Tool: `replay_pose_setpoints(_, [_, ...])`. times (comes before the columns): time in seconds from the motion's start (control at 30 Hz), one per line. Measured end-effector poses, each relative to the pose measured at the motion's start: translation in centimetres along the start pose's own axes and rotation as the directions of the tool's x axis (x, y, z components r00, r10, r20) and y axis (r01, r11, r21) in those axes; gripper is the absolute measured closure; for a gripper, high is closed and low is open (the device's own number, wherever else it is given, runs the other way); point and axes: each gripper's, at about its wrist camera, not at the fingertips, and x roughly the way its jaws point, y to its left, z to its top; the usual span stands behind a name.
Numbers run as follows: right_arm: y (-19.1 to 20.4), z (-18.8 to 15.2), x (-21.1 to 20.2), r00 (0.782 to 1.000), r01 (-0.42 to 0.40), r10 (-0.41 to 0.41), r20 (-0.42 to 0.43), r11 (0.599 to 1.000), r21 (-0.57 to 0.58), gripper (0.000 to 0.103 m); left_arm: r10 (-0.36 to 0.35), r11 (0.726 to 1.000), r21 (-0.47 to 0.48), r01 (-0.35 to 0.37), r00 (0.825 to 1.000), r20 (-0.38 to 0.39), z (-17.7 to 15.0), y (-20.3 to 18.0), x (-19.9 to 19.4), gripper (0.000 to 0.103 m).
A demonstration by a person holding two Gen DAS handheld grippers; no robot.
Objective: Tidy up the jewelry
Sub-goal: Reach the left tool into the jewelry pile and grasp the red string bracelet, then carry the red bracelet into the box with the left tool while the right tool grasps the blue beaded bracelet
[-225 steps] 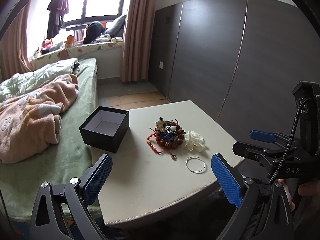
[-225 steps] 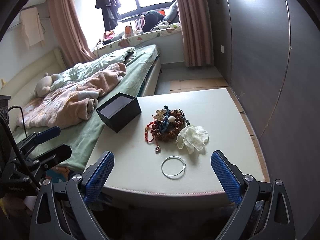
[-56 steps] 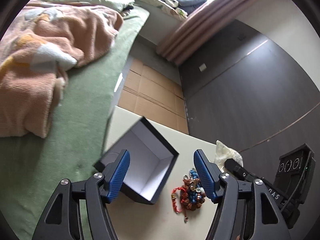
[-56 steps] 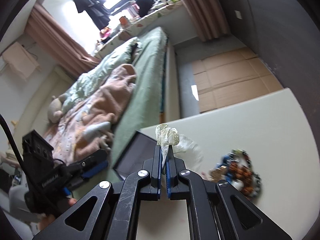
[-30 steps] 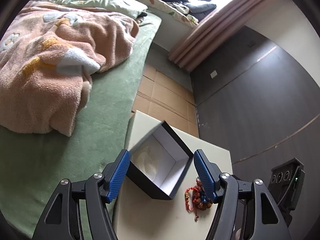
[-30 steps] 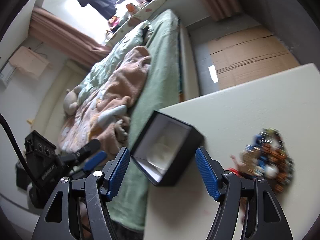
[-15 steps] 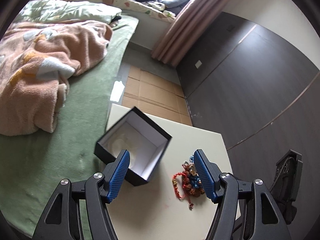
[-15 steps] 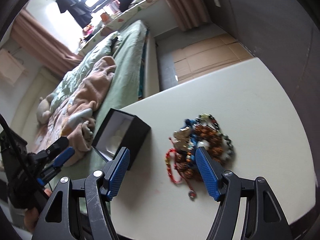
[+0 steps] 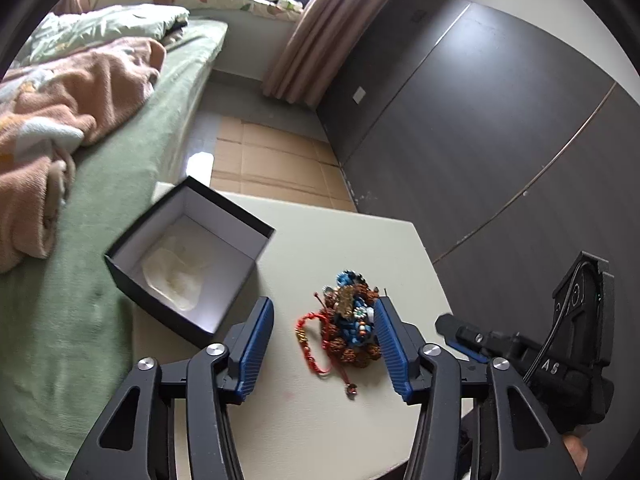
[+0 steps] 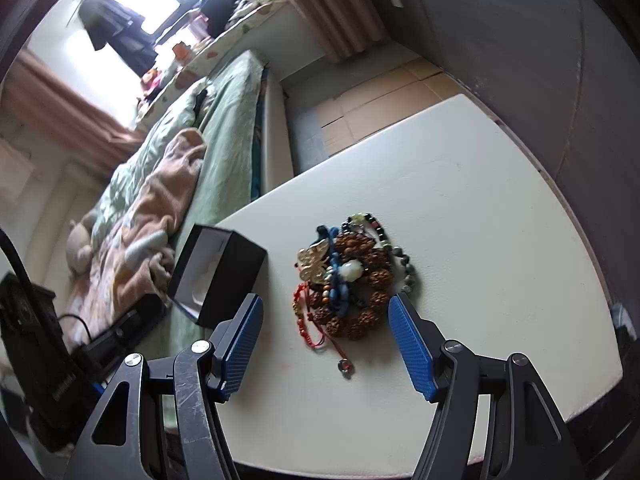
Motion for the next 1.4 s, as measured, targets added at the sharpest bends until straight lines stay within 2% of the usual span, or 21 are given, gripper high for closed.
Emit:
replay_pose_setpoints(0.07, [-0.7, 0.4, -0.1, 1.0, 0.002, -0.003, 0.011, 1.0, 0.031, 0.037, -0.017, 1.0, -0.011, 0.016, 0.999, -0.033, -0.1, -0.2, 1.1, 0.062])
replay_pose_setpoints(0.17, [-1.4, 0.7, 0.2, 1.0, 0.013, -0.013, 0.004, 0.999, 0.049, 0.037, -0.029, 0.999, -0.018, 0.028, 0.997, -0.074, -0.2, -0.4, 2.5, 0.068])
replay_pose_setpoints(0.3, [-1.9, 1.2, 1.1, 1.0, 0.011, -0.01, -0.02, 0.998, 0.061, 0.037, -0.04, 0.999, -0.013, 0.039, 0.989, -0.14, -0.6, -0.8, 4.5, 0.072])
replay_pose_setpoints(0.47, [-2.6, 1.5, 2.0, 0.999, 0.004, 0.0, -0.046, 0.996, 0.085, 0.037, -0.015, 1.0, 0.01, 0.018, 0.977, -0.213, -1.7, -1.6, 6.9, 0.078])
replay_pose_setpoints(0.57, [-3.0, 1.7, 2.4, 0.998, -0.004, 0.01, -0.056, 0.995, 0.096, 0.037, -0.002, 1.0, 0.002, 0.003, 0.973, -0.229, -2.1, -1.4, 8.0, 0.082])
replay_pose_setpoints(0.83, [-3.5, 1.6, 3.8, 0.995, -0.009, 0.021, -0.099, 0.993, 0.119, 0.037, 0.033, 0.999, -0.02, -0.04, 0.964, -0.265, -2.6, -1.0, 10.7, 0.083])
replay_pose_setpoints(1.0, [-3.4, 1.8, 4.0, 0.994, -0.014, 0.026, -0.107, 0.994, 0.111, 0.037, 0.017, 0.998, -0.046, -0.032, 0.956, -0.291, -2.9, -0.6, 11.9, 0.083])
replay_pose_setpoints(1.1, [-3.4, 1.8, 4.0, 0.994, -0.015, 0.027, -0.108, 0.994, 0.112, 0.037, 0.02, 0.998, -0.05, -0.035, 0.96, -0.28, -2.8, -0.6, 12.0, 0.083])
replay_pose_setpoints(1.13, [-3.3, 1.8, 4.0, 0.994, -0.017, 0.029, -0.11, 0.994, 0.113, 0.037, 0.021, 0.998, -0.053, -0.037, 0.96, -0.278, -2.8, -0.5, 11.9, 0.086])
replay_pose_setpoints(1.2, [-3.2, 1.8, 4.1, 0.993, -0.018, 0.031, -0.113, 0.994, 0.11, 0.037, 0.031, 0.998, -0.052, -0.047, 0.962, -0.27, -2.9, -0.4, 11.6, 0.1])
replay_pose_setpoints(1.4, [-2.1, 1.3, 4.8, 0.991, -0.022, 0.034, -0.129, 0.996, 0.086, 0.037, 0.018, 0.997, -0.063, -0.035, 0.966, -0.257, -3.2, -0.1, 10.8, 0.1])
